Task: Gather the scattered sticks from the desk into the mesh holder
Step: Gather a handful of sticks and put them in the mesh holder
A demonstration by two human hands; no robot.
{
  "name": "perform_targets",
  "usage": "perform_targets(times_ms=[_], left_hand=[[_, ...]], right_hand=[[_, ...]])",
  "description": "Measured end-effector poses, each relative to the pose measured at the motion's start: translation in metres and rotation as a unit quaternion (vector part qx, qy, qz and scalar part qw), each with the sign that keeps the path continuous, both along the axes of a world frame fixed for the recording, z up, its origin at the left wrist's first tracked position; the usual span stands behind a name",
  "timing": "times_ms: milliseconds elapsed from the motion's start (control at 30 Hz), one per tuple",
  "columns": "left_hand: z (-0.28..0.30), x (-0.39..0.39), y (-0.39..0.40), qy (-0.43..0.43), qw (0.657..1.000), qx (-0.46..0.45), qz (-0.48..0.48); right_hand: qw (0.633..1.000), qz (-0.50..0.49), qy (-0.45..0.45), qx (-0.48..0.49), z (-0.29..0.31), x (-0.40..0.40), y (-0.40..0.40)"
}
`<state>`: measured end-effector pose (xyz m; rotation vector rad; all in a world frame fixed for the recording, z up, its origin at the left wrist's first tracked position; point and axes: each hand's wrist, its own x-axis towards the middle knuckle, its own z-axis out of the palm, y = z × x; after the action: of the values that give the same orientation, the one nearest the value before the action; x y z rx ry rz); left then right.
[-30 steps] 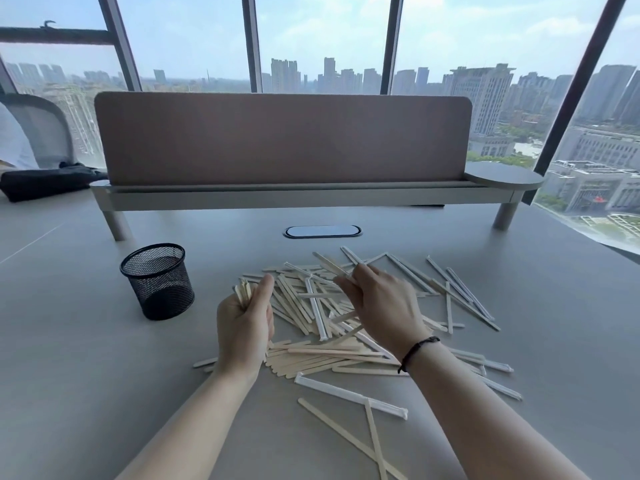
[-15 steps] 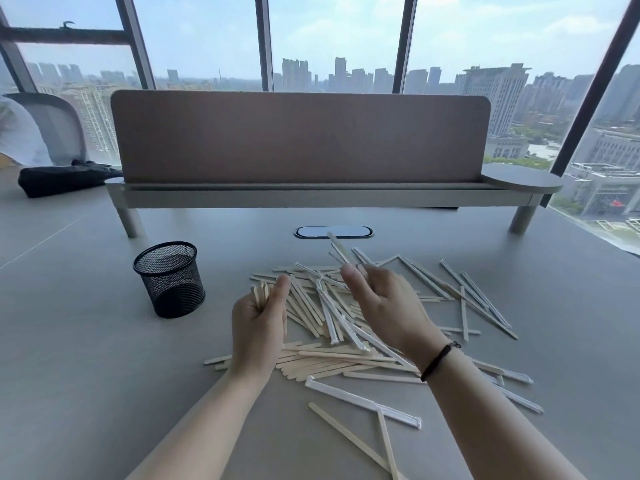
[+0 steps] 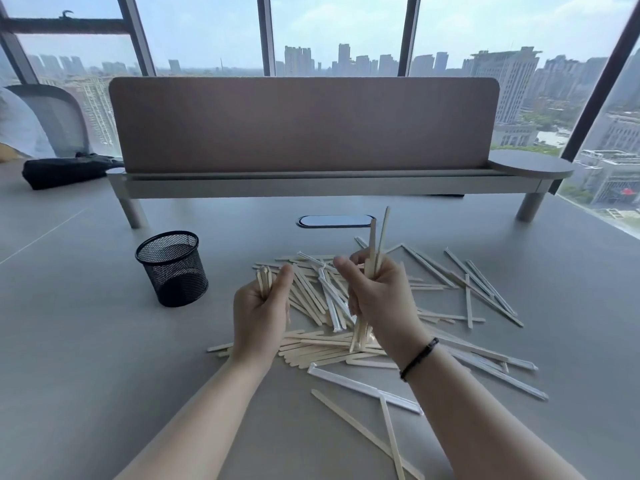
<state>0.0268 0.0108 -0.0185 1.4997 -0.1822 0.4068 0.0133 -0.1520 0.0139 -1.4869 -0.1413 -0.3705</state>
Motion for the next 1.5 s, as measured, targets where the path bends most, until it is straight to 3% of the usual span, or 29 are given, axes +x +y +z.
perform_targets(times_ms=[167, 367, 533, 633, 767, 900, 1033, 1233, 1500], left_hand=[[0.002, -0.001, 0.000, 0.001, 1.000, 0.007, -0.001], [0.007, -0.007, 0.001, 0.015, 0.999, 0.023, 0.021], [0.023, -0.014, 0.008, 0.026, 1.000, 0.002, 0.000], [0.037, -0.010, 0.022, 0.047, 0.995, -0.083, -0.007], [0.053, 0.002, 0.048, 0.064, 0.981, -0.183, -0.005], [0.075, 0.020, 0.081, 0.075, 0.972, -0.224, 0.013], [0.120, 0.048, 0.121, 0.052, 0.968, -0.242, 0.048], [0.140, 0.101, 0.163, 0.092, 0.977, -0.149, 0.122], [0.086, 0.125, 0.183, 0.093, 0.969, 0.138, 0.181]], right_hand=[[0.999, 0.045, 0.008, -0.020, -0.006, -0.006, 0.006], [0.999, 0.022, 0.035, -0.034, -0.008, -0.008, 0.007], [0.995, 0.027, 0.060, 0.076, 0.004, -0.002, 0.012], [0.987, 0.041, 0.080, 0.133, 0.014, 0.001, 0.027], [0.985, 0.099, 0.091, 0.105, 0.027, 0.006, 0.067], [0.977, 0.163, 0.103, 0.095, 0.041, 0.025, 0.124], [0.981, 0.153, 0.107, 0.052, 0.063, 0.056, 0.171], [0.980, 0.145, 0.063, 0.124, 0.116, 0.105, 0.213], [0.978, 0.144, 0.103, 0.108, 0.093, 0.140, 0.236]])
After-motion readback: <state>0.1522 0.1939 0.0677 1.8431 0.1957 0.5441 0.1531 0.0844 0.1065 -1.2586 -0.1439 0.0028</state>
